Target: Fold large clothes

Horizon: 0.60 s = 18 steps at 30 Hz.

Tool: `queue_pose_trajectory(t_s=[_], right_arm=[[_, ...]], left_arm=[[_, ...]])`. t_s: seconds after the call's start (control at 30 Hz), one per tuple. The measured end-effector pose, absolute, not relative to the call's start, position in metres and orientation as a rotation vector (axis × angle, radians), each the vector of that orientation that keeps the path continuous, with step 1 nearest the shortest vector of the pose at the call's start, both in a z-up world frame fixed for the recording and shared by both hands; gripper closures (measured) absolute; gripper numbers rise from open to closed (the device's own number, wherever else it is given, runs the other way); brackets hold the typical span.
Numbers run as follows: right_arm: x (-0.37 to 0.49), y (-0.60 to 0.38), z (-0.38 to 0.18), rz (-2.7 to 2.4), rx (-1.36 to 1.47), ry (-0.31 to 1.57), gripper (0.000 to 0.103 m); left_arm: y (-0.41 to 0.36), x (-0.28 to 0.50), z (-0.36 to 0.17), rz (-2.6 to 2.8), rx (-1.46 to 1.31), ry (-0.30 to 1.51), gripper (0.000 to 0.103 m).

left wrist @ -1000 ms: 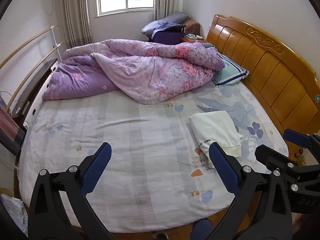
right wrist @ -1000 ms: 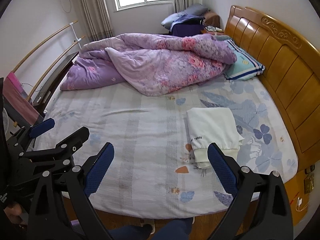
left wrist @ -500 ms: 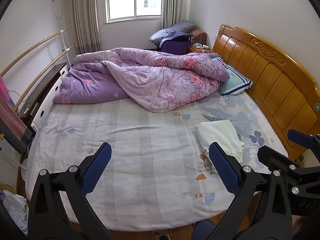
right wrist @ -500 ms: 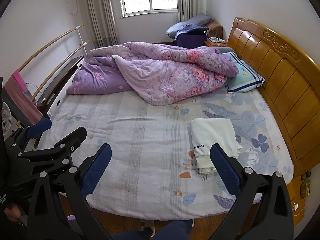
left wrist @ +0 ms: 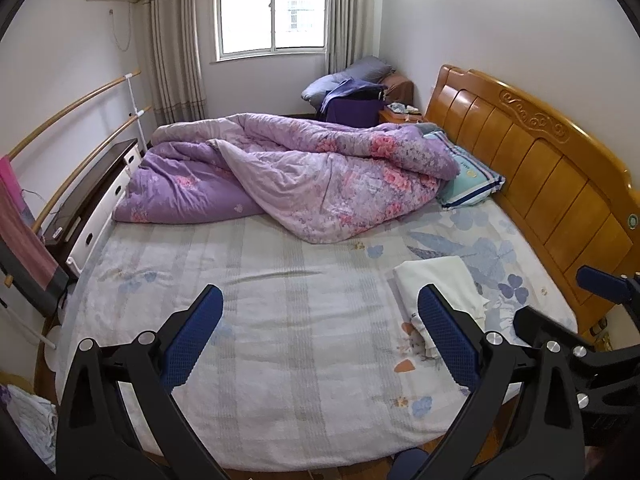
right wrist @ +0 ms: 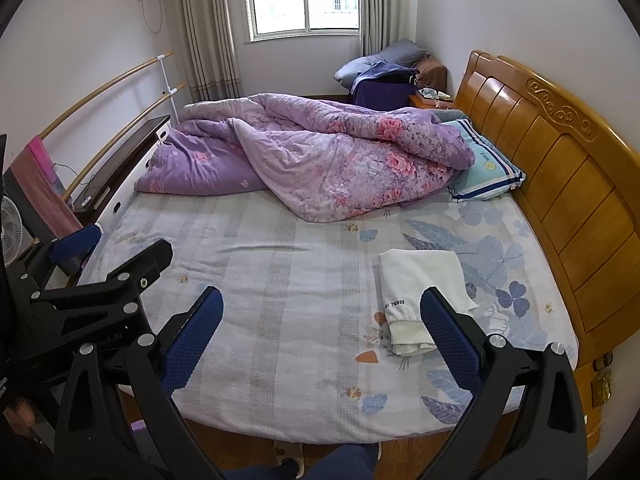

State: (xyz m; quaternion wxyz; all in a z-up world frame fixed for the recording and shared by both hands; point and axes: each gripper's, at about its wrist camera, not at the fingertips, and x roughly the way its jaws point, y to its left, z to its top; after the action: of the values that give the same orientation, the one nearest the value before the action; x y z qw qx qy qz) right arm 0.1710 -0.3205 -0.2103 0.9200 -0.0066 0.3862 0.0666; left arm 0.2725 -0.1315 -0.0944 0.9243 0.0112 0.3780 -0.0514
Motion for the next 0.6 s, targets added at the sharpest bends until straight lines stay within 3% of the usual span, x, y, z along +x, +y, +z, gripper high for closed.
queue_pose_trajectory(t_s=[0.6], right_arm=[[0.1706, -0.3145, -0.1992, 0.12, -0.014, 0.762, 0.008]], left_arm=[[-0.1323, 0.2734, -0.0814, -0.088, 0.052, 0.724, 0.005]])
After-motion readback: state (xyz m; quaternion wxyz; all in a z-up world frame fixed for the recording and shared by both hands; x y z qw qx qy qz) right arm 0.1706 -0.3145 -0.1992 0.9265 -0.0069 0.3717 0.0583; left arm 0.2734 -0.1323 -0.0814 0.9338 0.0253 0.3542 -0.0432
